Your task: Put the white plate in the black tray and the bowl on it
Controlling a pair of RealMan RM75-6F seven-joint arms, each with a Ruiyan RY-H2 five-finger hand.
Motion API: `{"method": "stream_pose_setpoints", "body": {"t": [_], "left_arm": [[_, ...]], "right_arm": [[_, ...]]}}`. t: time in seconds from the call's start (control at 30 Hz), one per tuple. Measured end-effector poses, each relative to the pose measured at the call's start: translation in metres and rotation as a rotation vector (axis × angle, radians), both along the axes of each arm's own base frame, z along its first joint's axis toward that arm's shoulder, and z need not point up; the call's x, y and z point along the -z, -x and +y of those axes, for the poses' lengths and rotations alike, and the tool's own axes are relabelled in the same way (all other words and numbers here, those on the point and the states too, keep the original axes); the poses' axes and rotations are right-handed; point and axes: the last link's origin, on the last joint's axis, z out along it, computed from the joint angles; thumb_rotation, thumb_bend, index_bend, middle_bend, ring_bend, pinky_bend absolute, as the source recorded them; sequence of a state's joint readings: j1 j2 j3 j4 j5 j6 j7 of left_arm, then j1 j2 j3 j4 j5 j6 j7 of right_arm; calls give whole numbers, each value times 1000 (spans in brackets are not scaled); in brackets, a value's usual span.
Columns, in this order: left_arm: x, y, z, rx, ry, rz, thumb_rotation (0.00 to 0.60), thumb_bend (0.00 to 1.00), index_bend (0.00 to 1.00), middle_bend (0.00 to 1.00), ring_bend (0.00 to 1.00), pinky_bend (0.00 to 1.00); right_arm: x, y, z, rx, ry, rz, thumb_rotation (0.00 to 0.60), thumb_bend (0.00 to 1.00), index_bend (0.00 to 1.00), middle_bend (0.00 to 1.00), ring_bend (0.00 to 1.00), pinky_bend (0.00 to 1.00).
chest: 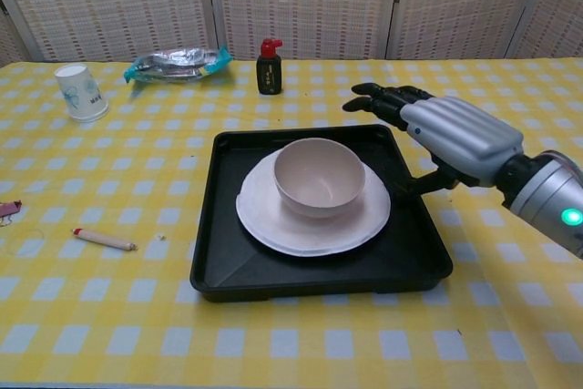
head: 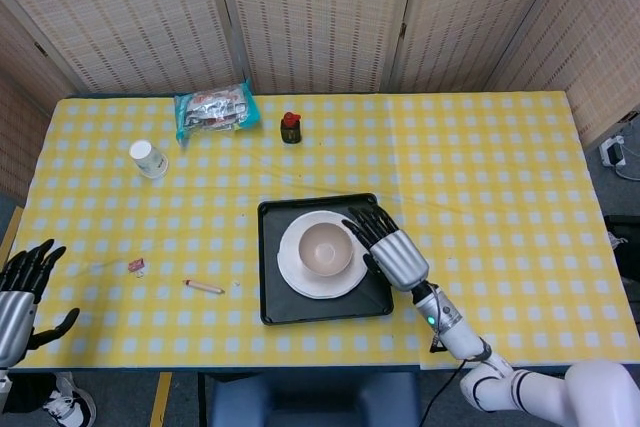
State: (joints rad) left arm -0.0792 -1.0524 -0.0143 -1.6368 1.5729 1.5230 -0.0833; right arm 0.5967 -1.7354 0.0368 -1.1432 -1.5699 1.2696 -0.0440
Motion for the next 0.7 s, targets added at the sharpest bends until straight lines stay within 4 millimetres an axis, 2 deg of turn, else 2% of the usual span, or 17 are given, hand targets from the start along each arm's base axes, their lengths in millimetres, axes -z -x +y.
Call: {"method": "stream_pose_setpoints", "body": {"t": [0.1, 0.23, 0.33, 0.47, 0.57, 0.7], "left_arm": [[-1, 0, 0, 1, -5, 6, 600, 329, 0, 0, 42, 14], [0, -1, -2, -3, -3, 16, 600, 319, 0, 0, 34, 10], [2, -2, -3, -8, 8, 32, 600, 309, 0, 0, 27, 7], [7, -7, -7, -6, 36, 45, 600, 298, 0, 0, 19, 7], [10, -11, -9, -2, 51, 55, 600, 294, 0, 0, 14, 7], [11, -12, -10, -10, 52, 57, 600, 293, 0, 0, 14, 7]], "right_arm": [[-24, 8, 12, 33, 17, -3, 600, 428, 0, 0, 0, 0], [-69, 24, 35, 111, 67, 32, 600, 426, 0, 0, 0, 0], [-110, 42, 59, 207, 123, 84, 600, 425, 0, 0, 0, 0], [-162, 73, 105, 390, 209, 156, 600, 410, 0, 0, 0, 0], [-183, 93, 134, 499, 274, 175, 600, 386, 0, 0, 0, 0], [-194, 109, 151, 569, 289, 157, 600, 386, 0, 0, 0, 0]]}}
